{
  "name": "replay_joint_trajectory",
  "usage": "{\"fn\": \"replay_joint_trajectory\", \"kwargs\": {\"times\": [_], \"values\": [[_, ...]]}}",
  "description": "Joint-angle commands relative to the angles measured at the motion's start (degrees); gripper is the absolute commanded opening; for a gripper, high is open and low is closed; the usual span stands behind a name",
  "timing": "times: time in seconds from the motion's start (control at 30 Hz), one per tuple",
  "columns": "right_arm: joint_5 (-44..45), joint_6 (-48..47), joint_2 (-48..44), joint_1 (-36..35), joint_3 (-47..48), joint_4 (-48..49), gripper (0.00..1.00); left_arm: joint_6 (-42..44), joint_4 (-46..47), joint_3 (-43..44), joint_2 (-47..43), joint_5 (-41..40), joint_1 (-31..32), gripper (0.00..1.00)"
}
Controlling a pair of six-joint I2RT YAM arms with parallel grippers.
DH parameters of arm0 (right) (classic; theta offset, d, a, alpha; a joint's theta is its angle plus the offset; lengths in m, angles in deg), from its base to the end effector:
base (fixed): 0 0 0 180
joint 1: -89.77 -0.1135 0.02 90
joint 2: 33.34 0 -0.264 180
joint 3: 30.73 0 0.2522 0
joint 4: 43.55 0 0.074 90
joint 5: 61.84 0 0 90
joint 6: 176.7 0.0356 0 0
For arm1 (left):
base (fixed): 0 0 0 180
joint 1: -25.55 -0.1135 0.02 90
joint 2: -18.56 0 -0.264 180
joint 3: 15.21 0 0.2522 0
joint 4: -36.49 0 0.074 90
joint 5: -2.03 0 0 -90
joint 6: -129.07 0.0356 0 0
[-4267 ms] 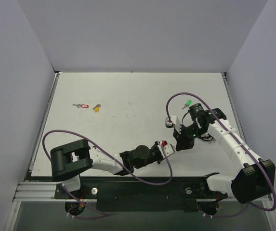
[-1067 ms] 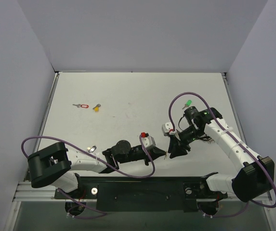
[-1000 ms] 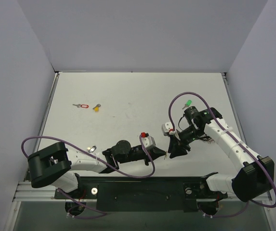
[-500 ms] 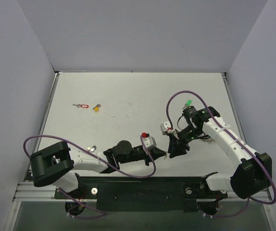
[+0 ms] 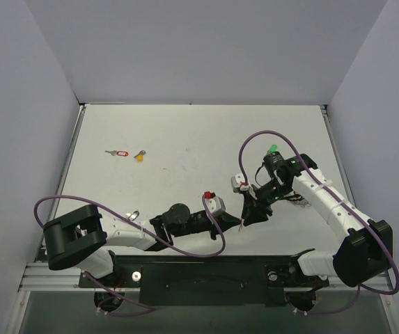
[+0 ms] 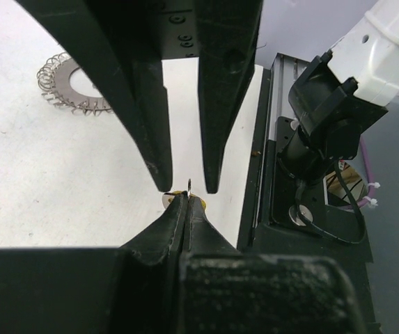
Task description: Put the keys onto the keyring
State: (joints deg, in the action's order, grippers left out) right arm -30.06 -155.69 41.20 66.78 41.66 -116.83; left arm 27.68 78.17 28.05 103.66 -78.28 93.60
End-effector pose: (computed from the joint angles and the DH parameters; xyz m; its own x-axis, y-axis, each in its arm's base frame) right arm 0.1953 0.1157 0.2687 0.0564 -0.5102 -0.8582 -0.9761 -0.2090 0.0601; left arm 0.1045 -0.2753 0.2080 -0.1940 -0.0394 -0.9802 0.9577 0.2087 -0.1979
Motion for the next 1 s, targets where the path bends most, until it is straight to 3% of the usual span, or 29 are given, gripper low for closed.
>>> {"fn": "replay_joint_trajectory", "kwargs": {"times": [0.0,0.17,0.4,0.97], "values": [[0.02,1.83,-0.27,-0.31,1.31,1.33,0.26,-0.91,5.21,1.09,-1.08,0.59,0.42,0.00],[-0.49,3.07,-0.98,-0.22,0.87,2.40,0.23,-1.08,5.03,1.09,-0.90,0.06,0.42,0.00],[-1.81,2.55,-1.33,-0.31,0.61,1.78,0.08,-1.26,5.03,1.00,-0.64,-2.39,0.50,0.00],[-3.22,-1.06,-0.63,-1.01,1.31,-1.56,0.10,-1.96,5.12,1.09,0.07,-3.98,0.42,0.00]]}}
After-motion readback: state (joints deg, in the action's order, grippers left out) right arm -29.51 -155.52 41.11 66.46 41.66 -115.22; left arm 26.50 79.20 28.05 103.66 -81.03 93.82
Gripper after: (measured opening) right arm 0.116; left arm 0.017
